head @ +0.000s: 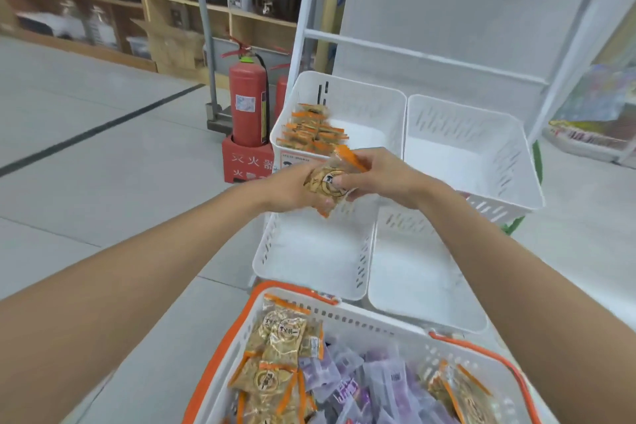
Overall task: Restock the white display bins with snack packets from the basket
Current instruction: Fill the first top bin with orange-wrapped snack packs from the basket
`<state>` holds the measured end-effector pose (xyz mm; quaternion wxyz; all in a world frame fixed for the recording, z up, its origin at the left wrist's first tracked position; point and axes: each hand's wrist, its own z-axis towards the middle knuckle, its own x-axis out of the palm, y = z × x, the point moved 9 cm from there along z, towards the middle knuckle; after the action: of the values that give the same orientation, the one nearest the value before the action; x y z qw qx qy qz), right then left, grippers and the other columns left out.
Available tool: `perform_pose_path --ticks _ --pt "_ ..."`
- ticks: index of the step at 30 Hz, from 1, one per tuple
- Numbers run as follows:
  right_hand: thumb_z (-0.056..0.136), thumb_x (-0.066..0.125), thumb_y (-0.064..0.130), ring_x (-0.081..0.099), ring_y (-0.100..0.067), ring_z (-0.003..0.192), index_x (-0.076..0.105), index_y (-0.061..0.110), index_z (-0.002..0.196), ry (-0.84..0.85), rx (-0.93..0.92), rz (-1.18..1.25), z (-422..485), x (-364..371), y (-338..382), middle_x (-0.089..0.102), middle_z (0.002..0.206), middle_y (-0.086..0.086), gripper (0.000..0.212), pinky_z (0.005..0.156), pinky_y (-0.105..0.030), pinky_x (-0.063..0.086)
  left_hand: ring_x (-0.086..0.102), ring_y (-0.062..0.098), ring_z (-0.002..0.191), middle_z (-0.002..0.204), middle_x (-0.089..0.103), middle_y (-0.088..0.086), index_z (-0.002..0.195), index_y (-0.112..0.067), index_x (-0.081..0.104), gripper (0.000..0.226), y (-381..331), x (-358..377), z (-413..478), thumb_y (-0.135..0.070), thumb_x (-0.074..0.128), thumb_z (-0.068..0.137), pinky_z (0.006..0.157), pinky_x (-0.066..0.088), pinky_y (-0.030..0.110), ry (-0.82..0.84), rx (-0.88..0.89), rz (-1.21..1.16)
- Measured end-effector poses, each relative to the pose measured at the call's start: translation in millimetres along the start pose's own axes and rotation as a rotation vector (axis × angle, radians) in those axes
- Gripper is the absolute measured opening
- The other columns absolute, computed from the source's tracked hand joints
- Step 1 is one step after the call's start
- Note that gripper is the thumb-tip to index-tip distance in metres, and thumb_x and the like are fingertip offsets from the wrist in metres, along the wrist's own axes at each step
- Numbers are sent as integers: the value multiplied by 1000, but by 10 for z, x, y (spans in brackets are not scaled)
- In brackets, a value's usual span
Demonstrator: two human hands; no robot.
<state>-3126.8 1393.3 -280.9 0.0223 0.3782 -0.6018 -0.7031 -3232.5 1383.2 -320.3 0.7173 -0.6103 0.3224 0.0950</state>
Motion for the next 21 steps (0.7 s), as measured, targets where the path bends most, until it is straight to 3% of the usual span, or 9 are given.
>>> perform_pose_path --ticks 4,6,8,9,12,15,17,19,21 --pt "86 70 5 63 -17 73 67 -4 105 -340 -113 -65 582 -934 154 67 88 -13 21 66 -24 57 59 7 103 118 58 -13 133 -25 46 63 -48 -703 693 -36 79 80 86 47 22 -271 78 95" --pt "85 70 6 63 -19 72 68 0 100 -519 -138 -120 892 -1340 104 67 87 -12 16 64 -25 57 50 14 124 132 54 -8 138 -29 46 62 76 -998 1033 -46 71 85 103 41 33 -354 79 303" --pt "84 71 9 63 -19 66 69 12 94 -633 -117 -220 1234 -1580 -13 69 83 -7 11 62 -24 54 24 24 145 151 39 -1 143 -33 40 66 269 -1182 1336 -58 62 86 119 18 49 -367 21 644" --pt "83 72 12 63 -19 64 69 15 91 -656 -106 -293 1409 -1624 -74 69 79 -5 9 62 -25 53 11 23 150 158 28 0 147 -35 35 72 389 -1227 1471 -64 57 85 120 5 54 -348 -12 783" --pt "80 72 15 61 -24 70 67 12 83 -605 -107 -527 1936 -1493 -286 65 73 -4 6 66 -32 47 -8 20 151 164 9 0 153 -37 18 87 700 -1250 1712 -77 47 81 118 -9 57 -279 -57 933" --pt "80 76 26 65 -26 84 72 7 92 -356 13 -650 2354 -1152 -683 71 86 -9 22 77 -34 50 -10 18 151 164 11 -2 152 -34 24 89 811 -1242 1744 -81 44 79 119 -4 56 -311 -26 918" --pt "81 76 36 68 -18 91 74 15 105 -196 85 -404 2413 -998 -858 74 99 -6 32 87 -35 53 -9 17 150 163 15 -4 150 -33 31 87 808 -1239 1734 -80 46 79 120 -1 55 -337 1 897" --pt "87 69 36 65 -11 96 69 15 116 -157 103 -132 2400 -975 -913 70 111 -3 36 84 -24 53 -8 17 150 162 20 -5 148 -32 35 84 797 -1238 1726 -79 48 79 120 2 55 -345 17 877" --pt "93 63 28 61 -12 100 64 14 124 -160 62 -179 2392 -983 -922 66 117 -4 34 81 -18 49 -7 18 151 161 23 -6 147 -32 38 83 797 -1241 1732 -77 50 78 121 4 53 -348 28 847"
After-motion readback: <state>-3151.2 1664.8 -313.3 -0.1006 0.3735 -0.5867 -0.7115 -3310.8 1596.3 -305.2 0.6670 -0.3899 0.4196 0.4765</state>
